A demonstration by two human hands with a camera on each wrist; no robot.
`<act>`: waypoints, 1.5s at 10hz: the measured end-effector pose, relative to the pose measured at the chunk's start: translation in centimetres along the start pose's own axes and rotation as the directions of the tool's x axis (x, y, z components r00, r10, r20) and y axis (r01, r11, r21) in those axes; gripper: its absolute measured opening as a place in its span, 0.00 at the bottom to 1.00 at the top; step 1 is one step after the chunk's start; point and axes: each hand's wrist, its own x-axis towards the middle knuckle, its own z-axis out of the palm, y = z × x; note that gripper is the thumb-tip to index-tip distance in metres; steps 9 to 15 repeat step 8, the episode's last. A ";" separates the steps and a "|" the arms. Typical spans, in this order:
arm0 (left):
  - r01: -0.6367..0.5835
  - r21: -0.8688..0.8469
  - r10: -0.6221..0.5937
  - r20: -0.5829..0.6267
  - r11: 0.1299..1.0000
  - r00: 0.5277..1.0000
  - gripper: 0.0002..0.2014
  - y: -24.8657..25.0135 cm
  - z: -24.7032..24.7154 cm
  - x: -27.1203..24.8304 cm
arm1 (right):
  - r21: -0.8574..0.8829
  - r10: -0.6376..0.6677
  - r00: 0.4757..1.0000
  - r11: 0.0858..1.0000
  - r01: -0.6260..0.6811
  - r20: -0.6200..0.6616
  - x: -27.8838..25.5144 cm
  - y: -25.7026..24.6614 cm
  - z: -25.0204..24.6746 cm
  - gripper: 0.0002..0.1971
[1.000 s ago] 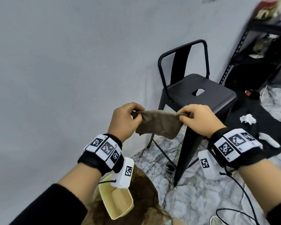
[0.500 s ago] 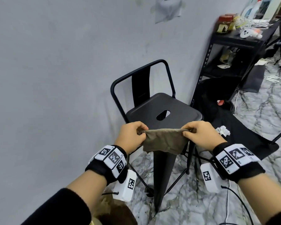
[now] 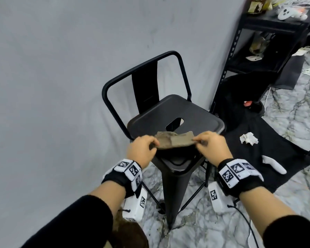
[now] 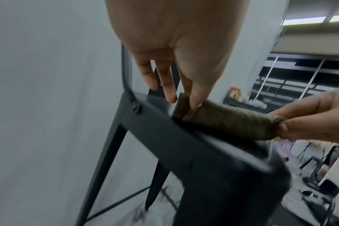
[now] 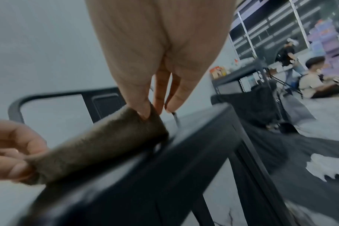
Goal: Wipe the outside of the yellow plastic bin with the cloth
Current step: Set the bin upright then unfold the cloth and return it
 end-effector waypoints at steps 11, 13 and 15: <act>0.070 -0.197 -0.070 0.008 0.978 0.998 0.10 -2.2 2.8 -1.4 | 0.159 0.058 0.995 0.985 -0.070 0.076 -2.5 2.7 2.4 0.15; 0.070 -0.197 -0.070 0.008 0.978 0.998 0.10 -2.2 2.8 -1.4 | 0.159 0.058 0.995 0.985 -0.070 0.076 -2.5 2.7 2.4 0.15; 0.070 -0.197 -0.070 0.008 0.978 0.998 0.10 -2.2 2.8 -1.4 | 0.159 0.058 0.995 0.985 -0.070 0.076 -2.5 2.7 2.4 0.15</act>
